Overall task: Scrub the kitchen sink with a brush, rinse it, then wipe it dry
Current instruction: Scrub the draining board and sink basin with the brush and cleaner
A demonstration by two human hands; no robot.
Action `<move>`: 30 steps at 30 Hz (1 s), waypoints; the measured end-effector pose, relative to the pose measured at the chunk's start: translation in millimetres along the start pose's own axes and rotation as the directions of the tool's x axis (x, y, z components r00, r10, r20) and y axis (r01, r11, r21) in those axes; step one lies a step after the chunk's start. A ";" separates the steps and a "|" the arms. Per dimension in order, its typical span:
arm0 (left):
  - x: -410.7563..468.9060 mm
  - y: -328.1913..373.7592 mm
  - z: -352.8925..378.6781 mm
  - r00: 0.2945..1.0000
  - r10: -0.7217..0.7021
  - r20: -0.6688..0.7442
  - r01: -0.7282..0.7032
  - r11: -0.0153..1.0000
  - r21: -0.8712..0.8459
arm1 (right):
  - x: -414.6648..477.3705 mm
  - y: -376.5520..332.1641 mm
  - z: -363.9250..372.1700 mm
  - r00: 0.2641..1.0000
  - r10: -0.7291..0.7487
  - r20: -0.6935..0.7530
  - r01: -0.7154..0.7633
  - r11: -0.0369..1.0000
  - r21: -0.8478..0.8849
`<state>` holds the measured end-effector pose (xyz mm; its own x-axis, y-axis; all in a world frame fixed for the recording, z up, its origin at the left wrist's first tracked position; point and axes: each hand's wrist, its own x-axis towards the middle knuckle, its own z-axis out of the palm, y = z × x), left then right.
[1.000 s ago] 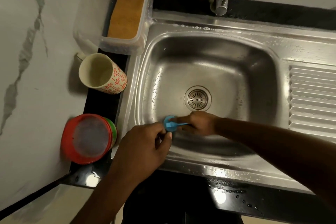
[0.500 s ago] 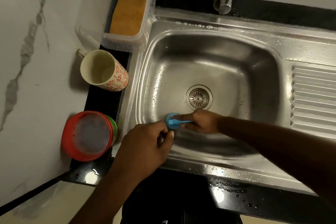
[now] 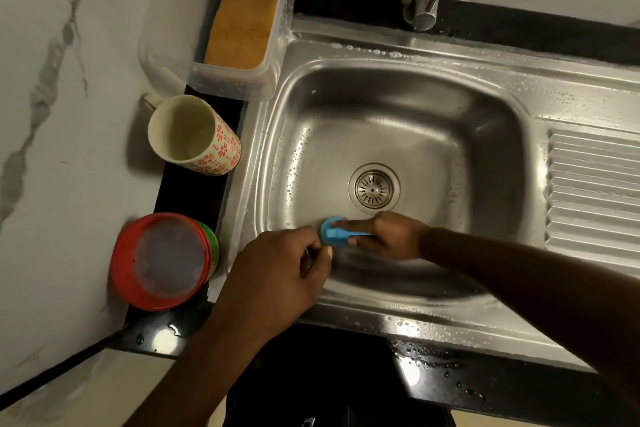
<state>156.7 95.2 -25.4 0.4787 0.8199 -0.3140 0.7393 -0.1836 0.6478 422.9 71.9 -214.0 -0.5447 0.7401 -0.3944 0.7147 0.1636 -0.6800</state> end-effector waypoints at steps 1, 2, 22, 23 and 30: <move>0.6 -0.2 -0.3 1.000 0.001 0.003 -0.001 1.000 0.001 | -1.2 10.7 -5.6 1.000 0.008 -0.012 -0.009 0.999 -0.040; 1.0 -1.0 -0.8 1.000 0.001 0.001 -0.001 1.000 0.005 | 2.0 19.2 -13.1 0.997 0.034 -0.068 -0.039 0.997 -0.061; 18.5 -8.4 7.1 0.999 0.047 0.012 -0.047 0.999 0.014 | 92.6 -16.3 -24.5 0.047 0.876 -0.479 -0.187 0.479 0.858; 19.7 -8.7 6.5 0.998 0.056 0.004 -0.056 0.998 0.024 | 109.6 -31.4 -21.9 0.263 0.812 -0.521 -0.230 0.577 0.784; 20.8 -6.7 2.9 0.998 0.036 0.042 -0.036 0.999 0.014 | 64.8 -12.1 -17.9 0.431 0.718 -0.546 -0.352 0.691 0.631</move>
<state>163.1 112.0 -38.3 0.5240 0.7895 -0.3194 0.7282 -0.2209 0.6488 386.8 129.5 -220.3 0.5181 0.7929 -0.3207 0.4091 -0.5590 -0.7212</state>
